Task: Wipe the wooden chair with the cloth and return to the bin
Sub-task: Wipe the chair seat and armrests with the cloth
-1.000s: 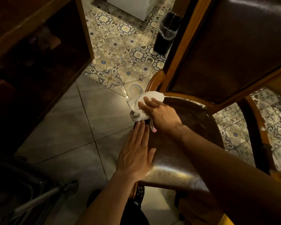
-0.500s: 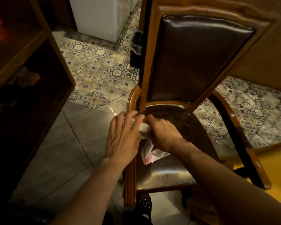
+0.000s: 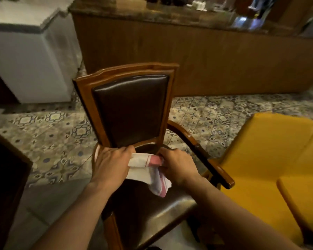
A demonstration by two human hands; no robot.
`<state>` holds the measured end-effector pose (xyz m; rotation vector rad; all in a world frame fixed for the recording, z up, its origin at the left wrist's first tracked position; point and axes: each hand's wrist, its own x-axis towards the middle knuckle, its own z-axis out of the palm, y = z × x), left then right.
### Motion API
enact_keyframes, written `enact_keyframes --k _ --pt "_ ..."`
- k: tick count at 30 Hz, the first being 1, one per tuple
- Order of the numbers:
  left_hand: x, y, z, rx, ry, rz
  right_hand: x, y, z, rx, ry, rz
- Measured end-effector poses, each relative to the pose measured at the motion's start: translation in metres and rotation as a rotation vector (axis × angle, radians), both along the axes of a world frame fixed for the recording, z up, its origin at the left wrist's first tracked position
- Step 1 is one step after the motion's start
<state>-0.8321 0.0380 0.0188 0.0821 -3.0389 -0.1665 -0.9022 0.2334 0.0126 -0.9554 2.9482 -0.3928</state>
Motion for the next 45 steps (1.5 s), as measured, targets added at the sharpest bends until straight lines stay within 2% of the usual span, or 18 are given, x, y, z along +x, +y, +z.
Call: enact_keyframes --k 3,5,10,16,24,30,37,40,45 --pt "-0.013 0.024 0.027 -0.087 -0.001 -0.056 0.001 0.022 0.023 0.099 0.197 -0.048" --pt "-0.022 0.043 0.04 -0.108 0.003 -0.069 0.0 0.038 0.036 0.144 0.253 -0.096" --pt "-0.05 0.092 0.049 -0.086 0.028 -0.159 -0.005 0.088 0.047 0.132 0.246 -0.209" --pt "-0.085 0.158 0.027 -0.085 0.001 -0.257 -0.02 0.153 0.03 0.084 0.122 -0.283" --pt "-0.145 0.246 -0.007 -0.061 -0.053 -0.371 -0.062 0.237 -0.007 -0.001 -0.104 -0.235" --pt "-0.185 0.275 -0.036 -0.011 -0.049 -0.399 -0.1 0.271 -0.031 -0.06 -0.005 -0.277" --pt "-0.228 0.283 -0.085 0.095 -0.004 -0.514 -0.128 0.275 -0.069 -0.012 0.139 -0.378" --pt "-0.246 0.272 -0.118 0.119 -0.06 -0.62 -0.132 0.274 -0.1 0.037 0.094 -0.413" --pt "-0.267 0.25 -0.171 0.072 -0.341 -0.738 -0.118 0.266 -0.159 0.228 -0.088 -0.398"
